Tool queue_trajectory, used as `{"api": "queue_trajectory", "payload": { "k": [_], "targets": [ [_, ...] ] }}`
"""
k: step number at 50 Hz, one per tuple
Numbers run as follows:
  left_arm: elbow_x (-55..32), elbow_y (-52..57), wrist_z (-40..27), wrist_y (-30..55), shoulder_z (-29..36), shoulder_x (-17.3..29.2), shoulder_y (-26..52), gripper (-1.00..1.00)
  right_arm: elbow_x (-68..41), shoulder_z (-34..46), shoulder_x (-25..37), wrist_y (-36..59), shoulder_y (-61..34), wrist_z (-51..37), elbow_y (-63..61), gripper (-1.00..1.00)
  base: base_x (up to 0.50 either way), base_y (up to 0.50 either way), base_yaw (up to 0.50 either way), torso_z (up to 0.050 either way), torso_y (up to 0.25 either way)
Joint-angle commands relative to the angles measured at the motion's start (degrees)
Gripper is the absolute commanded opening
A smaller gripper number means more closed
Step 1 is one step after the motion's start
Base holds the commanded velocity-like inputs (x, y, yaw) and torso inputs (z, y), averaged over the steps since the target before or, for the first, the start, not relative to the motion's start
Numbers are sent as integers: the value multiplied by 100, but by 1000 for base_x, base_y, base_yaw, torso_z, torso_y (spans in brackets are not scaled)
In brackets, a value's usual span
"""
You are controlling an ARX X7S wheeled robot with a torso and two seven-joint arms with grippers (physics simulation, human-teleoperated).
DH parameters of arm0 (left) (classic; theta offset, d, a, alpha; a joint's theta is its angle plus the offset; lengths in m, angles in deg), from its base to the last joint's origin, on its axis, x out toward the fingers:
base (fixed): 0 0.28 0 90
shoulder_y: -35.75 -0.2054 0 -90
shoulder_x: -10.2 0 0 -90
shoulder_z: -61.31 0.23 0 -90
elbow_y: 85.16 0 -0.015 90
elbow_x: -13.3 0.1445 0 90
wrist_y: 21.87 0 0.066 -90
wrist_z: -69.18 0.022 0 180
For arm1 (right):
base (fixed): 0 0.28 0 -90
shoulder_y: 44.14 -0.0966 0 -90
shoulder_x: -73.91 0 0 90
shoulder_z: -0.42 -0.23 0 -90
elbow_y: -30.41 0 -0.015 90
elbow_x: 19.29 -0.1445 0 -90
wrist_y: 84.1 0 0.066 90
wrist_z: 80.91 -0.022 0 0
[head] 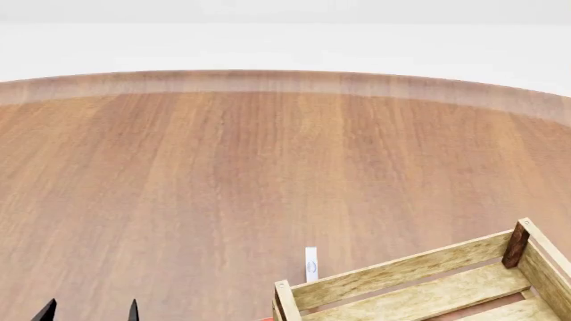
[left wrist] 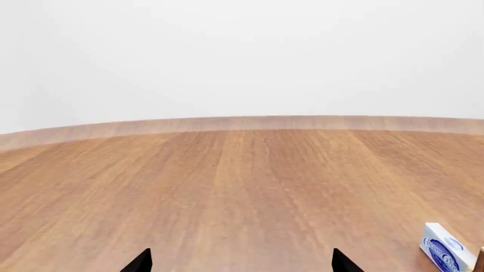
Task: Pick up the tomato sauce, and put it in the wooden tray.
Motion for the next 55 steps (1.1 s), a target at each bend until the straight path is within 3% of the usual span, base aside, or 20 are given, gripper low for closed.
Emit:
{"api": "queue_trajectory", "payload": {
  "k": [1, 6, 7, 25, 41, 55],
  "targets": [
    [-16, 0, -24, 0, 27, 17, 10, 100, -44, 19, -2, -18, -27, 17, 65, 100, 0, 0, 0, 0, 0],
    [-24, -2, -33, -7, 37, 24, 12, 100, -27, 38, -3, 87, -88, -1, 129, 100, 0, 0, 0, 0, 0],
    [-27, -2, -36, -6, 38, 25, 12, 100, -2, 78, 19, -72, -77, 114, 147, -100, 0, 0, 0, 0, 0],
    [-55, -5, -68, -16, 74, 51, 21, 100, 100, 77, 4, -21, -95, -56, 156, -100, 1, 0, 0, 0, 0],
    [-59, -46, -81, -41, 118, 76, 41, 100, 4188, -27, 247, -1324, 872, -1807, -1278, -100, 0, 0, 0, 0, 0],
    [-76, -60, -98, -68, 145, 95, 40, 100, 4295, 19, 327, -1518, 897, -1986, -1272, -100, 0, 0, 0, 0, 0]
  ]
}}
